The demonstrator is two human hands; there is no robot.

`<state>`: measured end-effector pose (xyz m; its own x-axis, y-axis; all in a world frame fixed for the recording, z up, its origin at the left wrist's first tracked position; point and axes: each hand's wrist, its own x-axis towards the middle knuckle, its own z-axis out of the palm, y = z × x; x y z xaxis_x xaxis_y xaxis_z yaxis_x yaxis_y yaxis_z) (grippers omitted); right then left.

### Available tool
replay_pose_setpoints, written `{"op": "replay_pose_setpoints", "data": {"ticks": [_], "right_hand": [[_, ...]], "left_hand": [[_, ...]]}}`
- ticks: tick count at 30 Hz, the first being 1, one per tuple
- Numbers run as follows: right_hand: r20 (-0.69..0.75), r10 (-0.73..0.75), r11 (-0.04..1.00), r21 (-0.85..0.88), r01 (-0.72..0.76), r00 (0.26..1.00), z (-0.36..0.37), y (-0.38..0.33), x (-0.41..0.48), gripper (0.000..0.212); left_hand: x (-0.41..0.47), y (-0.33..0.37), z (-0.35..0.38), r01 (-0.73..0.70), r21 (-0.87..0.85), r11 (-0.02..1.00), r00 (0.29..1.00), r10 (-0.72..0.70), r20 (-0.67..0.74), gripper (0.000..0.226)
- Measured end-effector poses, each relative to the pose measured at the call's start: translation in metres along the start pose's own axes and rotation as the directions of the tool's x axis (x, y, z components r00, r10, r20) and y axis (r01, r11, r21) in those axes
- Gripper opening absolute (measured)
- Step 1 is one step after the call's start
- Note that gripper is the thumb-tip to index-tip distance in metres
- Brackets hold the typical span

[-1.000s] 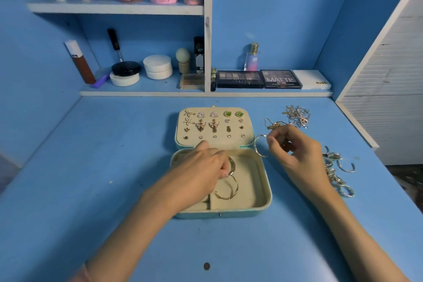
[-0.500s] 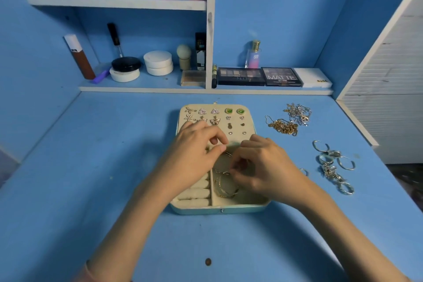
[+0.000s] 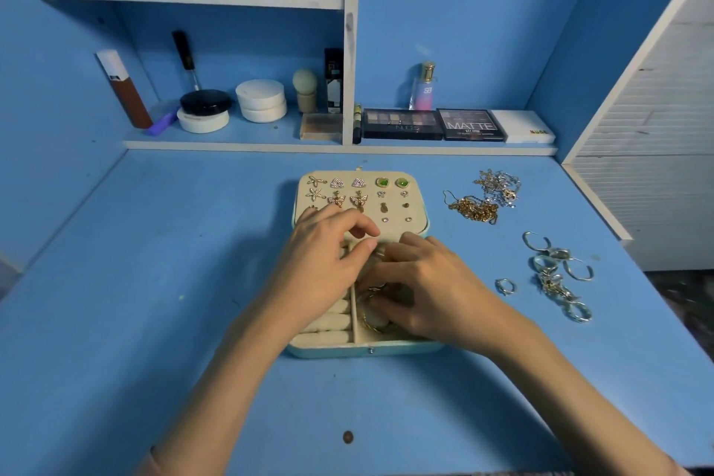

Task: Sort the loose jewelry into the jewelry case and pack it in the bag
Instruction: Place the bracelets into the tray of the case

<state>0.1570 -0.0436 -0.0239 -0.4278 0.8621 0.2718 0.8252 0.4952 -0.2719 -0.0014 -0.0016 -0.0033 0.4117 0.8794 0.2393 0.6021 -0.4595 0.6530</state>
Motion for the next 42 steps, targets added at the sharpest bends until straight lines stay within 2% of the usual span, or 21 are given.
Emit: {"op": "replay_pose_setpoints", "data": {"ticks": [4,8,11,14,16,19,22,24,28,30,36,40,42], "right_hand": [[-0.038,-0.046,0.999,-0.001,0.046,0.998,0.003,-0.001,0.002,0.007],[-0.02,-0.043,0.999,0.014,0.043,0.999,-0.003,-0.002,0.0,0.011],[-0.045,0.062,0.989,0.137,-0.055,0.997,-0.022,0.009,-0.007,0.015],[-0.112,0.248,0.96,0.16,-0.229,0.962,-0.044,0.038,-0.019,0.009],[-0.145,0.378,0.921,0.164,-0.354,0.914,-0.058,0.059,-0.031,0.009],[-0.129,0.532,0.845,0.142,-0.515,0.837,-0.076,0.087,-0.05,0.013],[-0.064,0.641,0.768,0.062,-0.638,0.765,-0.088,0.109,-0.071,0.017],[0.013,0.683,0.73,0.02,-0.683,0.731,-0.093,0.117,-0.082,0.023],[0.148,0.704,0.705,-0.025,-0.709,0.694,-0.096,0.123,-0.095,0.034],[0.161,0.707,0.701,-0.029,-0.713,0.689,-0.094,0.124,-0.098,0.036],[0.095,0.755,0.644,0.072,-0.761,0.648,-0.086,0.12,-0.095,0.039],[-0.013,0.757,0.646,0.154,-0.747,0.653,-0.076,0.111,-0.088,0.038],[-0.073,0.758,0.651,0.16,-0.742,0.649,-0.071,0.109,-0.084,0.037]], "left_hand": [[0.002,0.003,-0.001,-0.006,-0.012,1.0,1.0,0.005,-0.01,0.014],[0.005,0.006,0.001,-0.025,-0.009,1.0,1.0,0.025,-0.01,0.014],[0.009,0.011,0.006,-0.051,-0.022,0.998,0.998,0.05,-0.04,0.011],[0.013,0.021,0.019,-0.125,0.001,0.992,0.991,0.125,-0.047,0.011],[0.017,0.032,0.033,-0.204,0.027,0.979,0.979,0.203,0.025,0.013],[0.021,0.052,0.059,-0.274,0.037,0.961,0.942,0.261,0.211,0.023],[0.024,0.066,0.081,-0.355,0.098,0.93,0.887,0.302,0.348,0.029],[0.024,0.073,0.092,-0.389,0.123,0.913,0.866,0.316,0.388,0.029],[0.028,0.082,0.11,-0.41,0.127,0.903,0.852,0.33,0.406,0.035],[0.035,0.084,0.118,-0.412,0.156,0.898,0.857,0.324,0.4,0.037],[0.065,0.091,0.132,-0.438,0.218,0.872,0.864,0.341,0.37,0.039],[0.076,0.091,0.138,-0.453,0.249,0.856,0.853,0.334,0.401,0.035],[0.08,0.089,0.138,-0.452,0.28,0.847,0.865,0.339,0.371,0.029]]}}
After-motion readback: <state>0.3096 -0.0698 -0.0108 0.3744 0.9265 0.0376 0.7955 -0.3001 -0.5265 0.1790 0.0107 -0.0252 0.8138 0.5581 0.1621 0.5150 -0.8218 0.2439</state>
